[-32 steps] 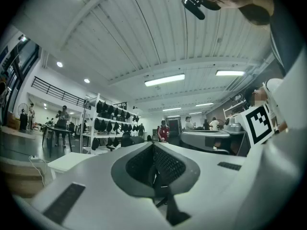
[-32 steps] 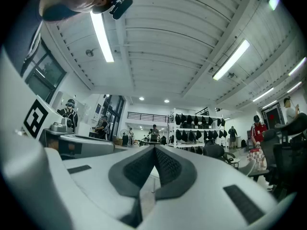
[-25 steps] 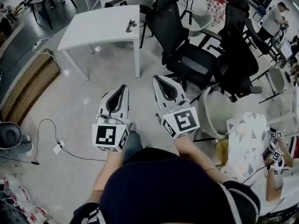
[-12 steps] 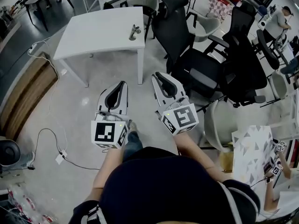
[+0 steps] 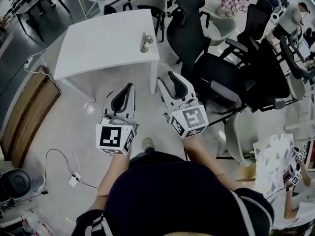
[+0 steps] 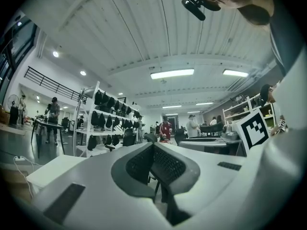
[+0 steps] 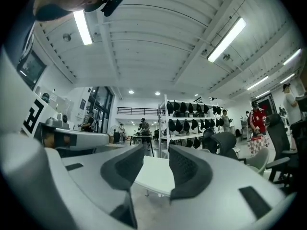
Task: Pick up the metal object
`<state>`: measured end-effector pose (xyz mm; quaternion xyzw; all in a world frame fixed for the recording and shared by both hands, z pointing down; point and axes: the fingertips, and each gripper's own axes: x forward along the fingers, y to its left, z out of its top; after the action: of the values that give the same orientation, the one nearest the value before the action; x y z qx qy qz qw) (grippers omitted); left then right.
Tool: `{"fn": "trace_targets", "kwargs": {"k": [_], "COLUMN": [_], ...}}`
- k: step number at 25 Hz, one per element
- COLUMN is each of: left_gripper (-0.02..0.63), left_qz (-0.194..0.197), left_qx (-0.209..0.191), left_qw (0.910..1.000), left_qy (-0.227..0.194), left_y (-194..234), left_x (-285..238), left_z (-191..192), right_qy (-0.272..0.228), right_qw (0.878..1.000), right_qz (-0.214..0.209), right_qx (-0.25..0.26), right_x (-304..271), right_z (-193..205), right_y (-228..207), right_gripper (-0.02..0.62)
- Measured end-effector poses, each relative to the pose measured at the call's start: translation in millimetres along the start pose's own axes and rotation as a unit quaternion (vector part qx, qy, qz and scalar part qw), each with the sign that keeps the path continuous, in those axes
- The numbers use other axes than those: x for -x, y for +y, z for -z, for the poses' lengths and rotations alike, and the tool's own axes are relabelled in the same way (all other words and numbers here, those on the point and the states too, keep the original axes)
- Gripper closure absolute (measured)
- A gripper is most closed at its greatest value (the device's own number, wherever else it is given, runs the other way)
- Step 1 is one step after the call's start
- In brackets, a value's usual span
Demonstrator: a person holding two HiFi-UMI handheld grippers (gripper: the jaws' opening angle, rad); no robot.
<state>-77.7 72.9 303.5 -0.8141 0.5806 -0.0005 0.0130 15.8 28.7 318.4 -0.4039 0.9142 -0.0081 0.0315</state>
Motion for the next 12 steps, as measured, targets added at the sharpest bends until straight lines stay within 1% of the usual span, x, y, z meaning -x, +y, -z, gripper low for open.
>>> {"fn": "trace_targets", "kwargs": {"k": [4,8,12], "left_gripper": [0.581,0.581,0.581], "left_qz": [0.006,0.015,0.018], "left_qx": [0.008,0.019,0.026], "left_qw": [1.0,0.9997,0.9995], "left_qy": [-0.002,0.003,0.005], "left_y": [26.4,36.5,45.3], "left_x": [-16.2,-28.4,-39.2], "left_z": [6.4,13.3,20.1], "right_qy": [0.009,0.02,0.024], "right_qw": [1.0,0.999,0.999], "right_qz": [0.02,0.034,0.036], "right_qx": [0.004,0.004,0.0], "right_x": [-19.6,-32.7,-49.7], "right_z": [8.9,16.3,22.8], "right_y": [-6.8,-16.2,-21.8], "right_gripper": [0.439,0.437,0.437]}}
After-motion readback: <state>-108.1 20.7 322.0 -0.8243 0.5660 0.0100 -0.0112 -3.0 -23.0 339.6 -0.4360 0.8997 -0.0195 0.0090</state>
